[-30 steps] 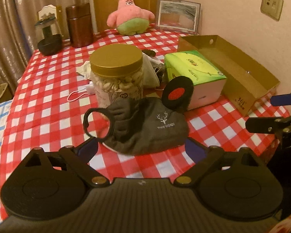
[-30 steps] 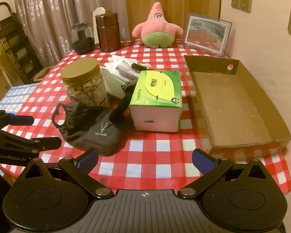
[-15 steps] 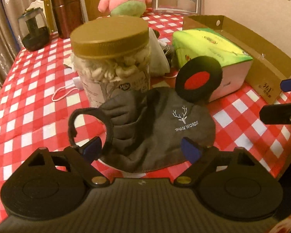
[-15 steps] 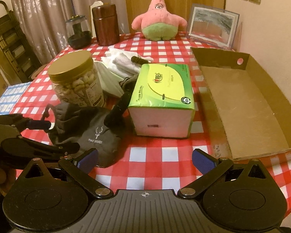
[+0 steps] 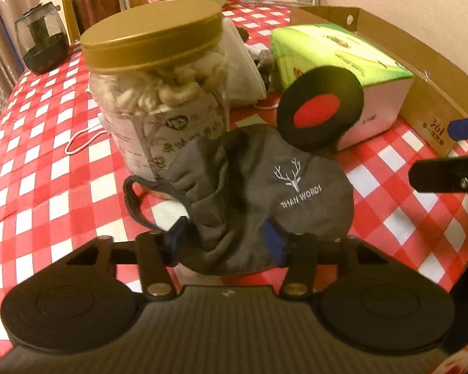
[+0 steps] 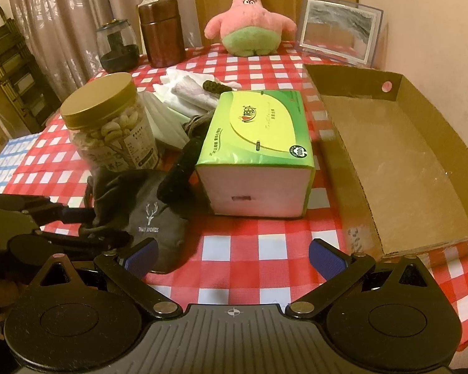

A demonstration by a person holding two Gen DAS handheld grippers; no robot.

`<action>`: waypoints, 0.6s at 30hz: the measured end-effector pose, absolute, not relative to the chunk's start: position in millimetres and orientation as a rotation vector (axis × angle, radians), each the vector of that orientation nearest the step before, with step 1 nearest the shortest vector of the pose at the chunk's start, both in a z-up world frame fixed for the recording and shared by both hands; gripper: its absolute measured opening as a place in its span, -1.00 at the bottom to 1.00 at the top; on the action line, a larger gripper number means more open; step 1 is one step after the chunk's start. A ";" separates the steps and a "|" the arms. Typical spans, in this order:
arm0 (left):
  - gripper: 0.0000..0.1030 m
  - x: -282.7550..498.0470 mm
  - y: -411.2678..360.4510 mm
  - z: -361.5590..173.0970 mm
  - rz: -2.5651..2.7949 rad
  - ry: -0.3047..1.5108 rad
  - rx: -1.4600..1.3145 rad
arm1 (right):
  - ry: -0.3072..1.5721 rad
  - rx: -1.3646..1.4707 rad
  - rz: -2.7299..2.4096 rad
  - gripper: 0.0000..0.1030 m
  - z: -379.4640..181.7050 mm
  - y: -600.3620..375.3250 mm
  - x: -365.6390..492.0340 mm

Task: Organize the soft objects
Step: 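Reach the left tool to the grey mask and close on it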

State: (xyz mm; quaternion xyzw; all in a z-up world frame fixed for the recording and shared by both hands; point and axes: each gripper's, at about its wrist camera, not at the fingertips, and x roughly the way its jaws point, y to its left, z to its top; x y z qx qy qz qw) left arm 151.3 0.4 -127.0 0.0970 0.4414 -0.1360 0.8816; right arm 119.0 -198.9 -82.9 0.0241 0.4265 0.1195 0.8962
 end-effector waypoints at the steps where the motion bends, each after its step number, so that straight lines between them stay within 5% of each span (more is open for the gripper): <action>1: -0.36 150.1 -1.1 -127.2 -0.283 0.923 0.210 | 0.885 0.051 0.248 0.99 -82.7 -199.0 118.9; 5: -0.69 148.0 -2.6 -124.9 -0.286 0.943 0.215 | 0.876 0.057 0.254 0.99 -81.4 -198.5 118.4; 18: -0.78 139.3 32.8 -81.9 -0.269 0.935 0.147 | 0.847 0.072 0.331 0.98 -78.5 -175.2 123.4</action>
